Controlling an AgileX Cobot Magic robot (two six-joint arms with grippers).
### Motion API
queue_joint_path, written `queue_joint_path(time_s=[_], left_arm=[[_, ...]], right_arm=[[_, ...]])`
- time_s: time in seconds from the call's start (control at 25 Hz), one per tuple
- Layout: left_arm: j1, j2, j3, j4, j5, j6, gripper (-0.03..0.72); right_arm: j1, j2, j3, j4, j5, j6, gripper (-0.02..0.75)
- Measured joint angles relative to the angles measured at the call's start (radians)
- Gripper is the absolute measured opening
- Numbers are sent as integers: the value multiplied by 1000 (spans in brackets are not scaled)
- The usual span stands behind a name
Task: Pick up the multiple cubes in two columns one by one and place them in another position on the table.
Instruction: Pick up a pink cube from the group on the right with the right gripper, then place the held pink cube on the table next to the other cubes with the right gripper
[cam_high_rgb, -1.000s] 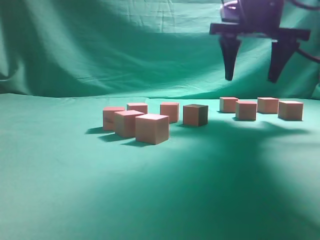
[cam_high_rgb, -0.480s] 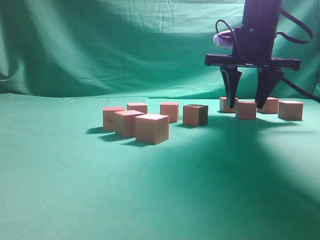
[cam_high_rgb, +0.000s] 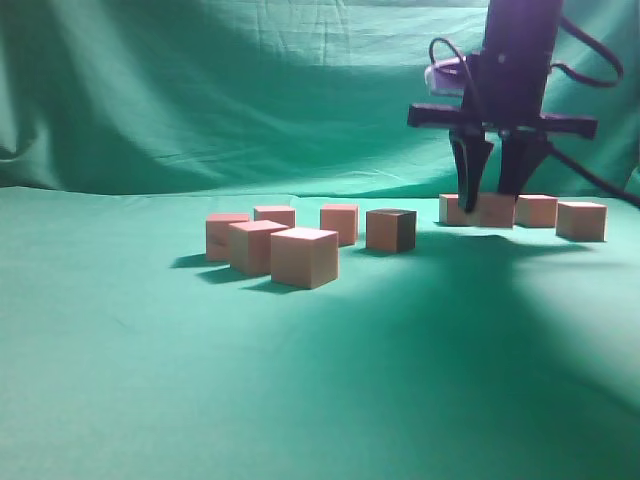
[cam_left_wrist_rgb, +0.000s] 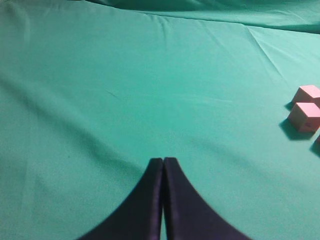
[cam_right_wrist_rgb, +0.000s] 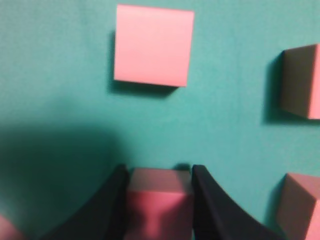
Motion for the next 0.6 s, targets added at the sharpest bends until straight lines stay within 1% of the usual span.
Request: queue_joint_path(time_s=[0.16, 0.24, 0.44, 0.6], left_arm=[[0, 0, 0, 0, 0, 0, 0], [0, 0, 0, 0, 0, 0, 0], [0, 0, 0, 0, 0, 0, 0], [0, 0, 0, 0, 0, 0, 0]], right_arm=[[2, -88, 0, 53, 48, -58, 283], [20, -163, 0, 53, 79, -85, 283], [118, -319, 12, 55, 140, -144, 283], [209, -417, 109, 59, 132, -151, 283]])
